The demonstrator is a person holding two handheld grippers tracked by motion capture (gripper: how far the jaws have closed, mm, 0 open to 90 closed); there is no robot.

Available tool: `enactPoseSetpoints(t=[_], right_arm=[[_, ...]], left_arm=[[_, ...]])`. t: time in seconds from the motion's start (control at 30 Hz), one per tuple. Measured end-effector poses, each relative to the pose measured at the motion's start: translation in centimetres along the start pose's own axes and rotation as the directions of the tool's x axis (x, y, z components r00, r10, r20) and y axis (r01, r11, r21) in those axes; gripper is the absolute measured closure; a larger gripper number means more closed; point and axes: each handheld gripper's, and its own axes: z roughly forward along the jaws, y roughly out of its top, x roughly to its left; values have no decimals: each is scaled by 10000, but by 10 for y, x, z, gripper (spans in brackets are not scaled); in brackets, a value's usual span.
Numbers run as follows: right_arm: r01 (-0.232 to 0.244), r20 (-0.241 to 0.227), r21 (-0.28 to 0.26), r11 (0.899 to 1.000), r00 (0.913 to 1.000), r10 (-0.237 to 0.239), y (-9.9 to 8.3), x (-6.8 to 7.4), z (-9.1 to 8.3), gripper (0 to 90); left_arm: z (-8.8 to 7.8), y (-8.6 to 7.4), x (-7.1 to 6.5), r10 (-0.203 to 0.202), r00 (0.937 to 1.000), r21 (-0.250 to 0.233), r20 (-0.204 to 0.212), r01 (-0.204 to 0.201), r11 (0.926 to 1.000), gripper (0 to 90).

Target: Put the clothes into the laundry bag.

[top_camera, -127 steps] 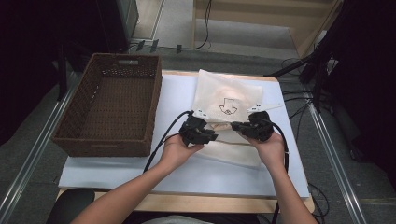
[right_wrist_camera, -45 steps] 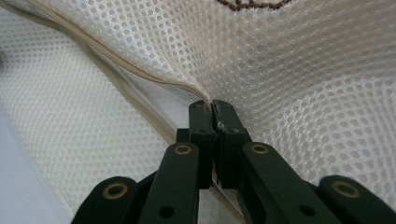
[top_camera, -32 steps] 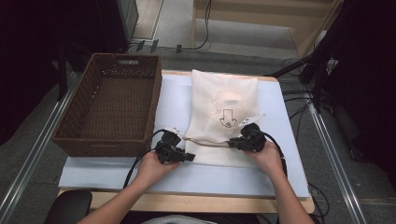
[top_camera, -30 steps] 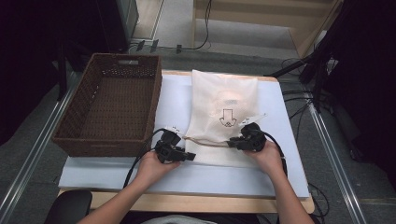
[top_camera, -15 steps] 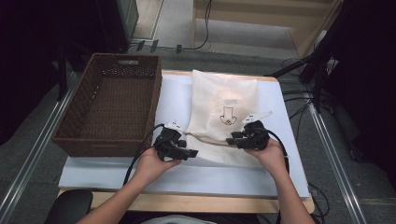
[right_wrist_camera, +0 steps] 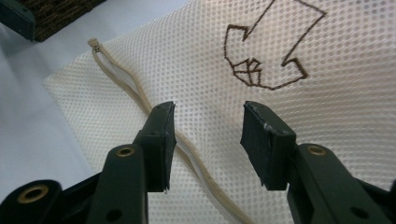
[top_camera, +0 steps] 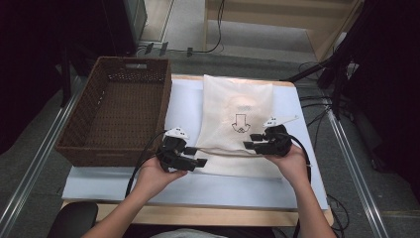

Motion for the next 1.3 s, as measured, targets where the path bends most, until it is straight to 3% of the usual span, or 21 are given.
enactPoseSetpoints(t=[0.1,0.17,0.3,0.4,0.8,0.97,1.3], right_arm=[[-200,520,-59,9998,9984,203,2,-2,-7,526],[-440,579,-256,9987,9973,454,2,-6,-14,516],[-424,845,-635,9971,9953,477,-1,-13,-23,502],[-545,857,-915,9943,9944,624,-5,-20,-25,458],[-1210,1168,-1137,9861,9840,1342,-17,-41,-25,390],[-1153,1178,-1127,9869,9847,1285,-17,-42,-24,387],[-1126,1155,-1061,9880,9855,1247,-17,-41,-21,382]], left_arm=[[-1,0,2,35,10000,-70,-42,-35,10000,398],[-2,0,3,41,10000,-217,-54,-42,9998,391],[-2,0,5,104,9998,-304,-165,-109,9995,385],[-1,-1,7,85,9999,-351,-99,-88,9993,377],[-2,-2,11,66,9999,-514,106,-60,9987,338],[-1,-4,12,-96,9998,-596,200,108,9982,334],[2,-5,12,98,9999,-551,52,-95,9984,323]])
